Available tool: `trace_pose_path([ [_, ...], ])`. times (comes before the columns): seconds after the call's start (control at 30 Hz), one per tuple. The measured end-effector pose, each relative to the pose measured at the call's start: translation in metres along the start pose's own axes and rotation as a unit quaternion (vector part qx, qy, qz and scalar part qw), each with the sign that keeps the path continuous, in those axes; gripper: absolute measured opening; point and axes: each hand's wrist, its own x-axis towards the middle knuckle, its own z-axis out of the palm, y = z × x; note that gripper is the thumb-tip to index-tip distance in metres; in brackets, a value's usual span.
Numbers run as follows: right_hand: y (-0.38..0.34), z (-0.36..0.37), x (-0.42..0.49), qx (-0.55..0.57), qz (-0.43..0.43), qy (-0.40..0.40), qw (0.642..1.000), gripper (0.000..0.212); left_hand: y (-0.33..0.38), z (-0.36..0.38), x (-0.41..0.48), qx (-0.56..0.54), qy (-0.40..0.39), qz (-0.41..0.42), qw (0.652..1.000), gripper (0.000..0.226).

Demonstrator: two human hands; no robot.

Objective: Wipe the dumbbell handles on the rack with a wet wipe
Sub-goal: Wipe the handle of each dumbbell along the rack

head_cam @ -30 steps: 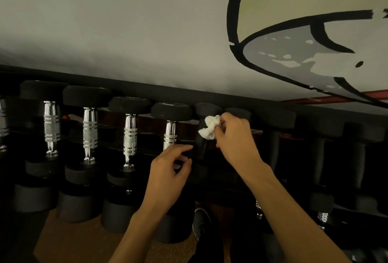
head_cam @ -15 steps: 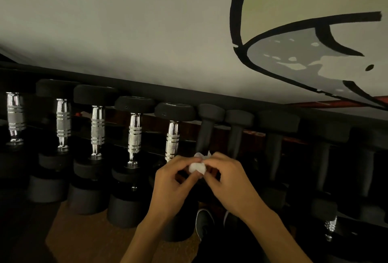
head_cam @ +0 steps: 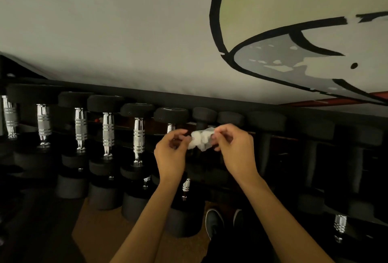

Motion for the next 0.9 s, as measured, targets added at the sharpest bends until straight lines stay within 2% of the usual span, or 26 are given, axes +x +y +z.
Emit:
trace_pose_path([
  [0.07, -0.004, 0.003, 0.013, -0.030, -0.018, 0.011, 0.999, 0.006, -0.001, 0.007, 0.008, -0.021, 0.046, -0.022, 0.998, 0.016],
  [0.13, -0.009, 0.008, 0.016, -0.061, -0.042, -0.006, 0.997, 0.006, 0.001, 0.013, 0.008, -0.023, 0.054, -0.009, 0.998, 0.020],
  [0.27, -0.010, 0.020, 0.010, -0.119, -0.062, -0.076, 0.988, 0.014, -0.003, 0.014, -0.008, 0.098, -0.006, 0.096, 0.991, 0.022],
  [0.43, -0.009, 0.021, -0.013, -0.231, -0.088, -0.179, 0.952, 0.016, -0.007, -0.008, -0.016, 0.219, -0.082, 0.155, 0.960, 0.030],
  [0.5, -0.007, 0.013, -0.023, -0.182, -0.081, -0.167, 0.966, 0.005, -0.001, -0.018, -0.019, 0.226, -0.091, 0.169, 0.955, 0.035],
  [0.63, -0.001, -0.004, -0.045, 0.005, -0.009, -0.128, 0.992, 0.016, 0.005, -0.043, -0.024, 0.200, -0.084, 0.140, 0.966, 0.035],
  [0.7, -0.003, -0.004, -0.056, 0.057, 0.029, -0.141, 0.988, 0.016, -0.002, -0.052, -0.027, 0.225, -0.128, 0.154, 0.954, 0.038],
  [0.77, -0.008, 0.001, -0.059, 0.085, 0.042, -0.166, 0.981, 0.018, -0.015, -0.058, -0.025, 0.260, -0.177, 0.164, 0.935, 0.040],
  [0.9, -0.016, 0.025, -0.051, 0.063, 0.030, -0.171, 0.983, 0.025, -0.043, -0.077, -0.015, 0.284, -0.227, 0.130, 0.922, 0.024],
])
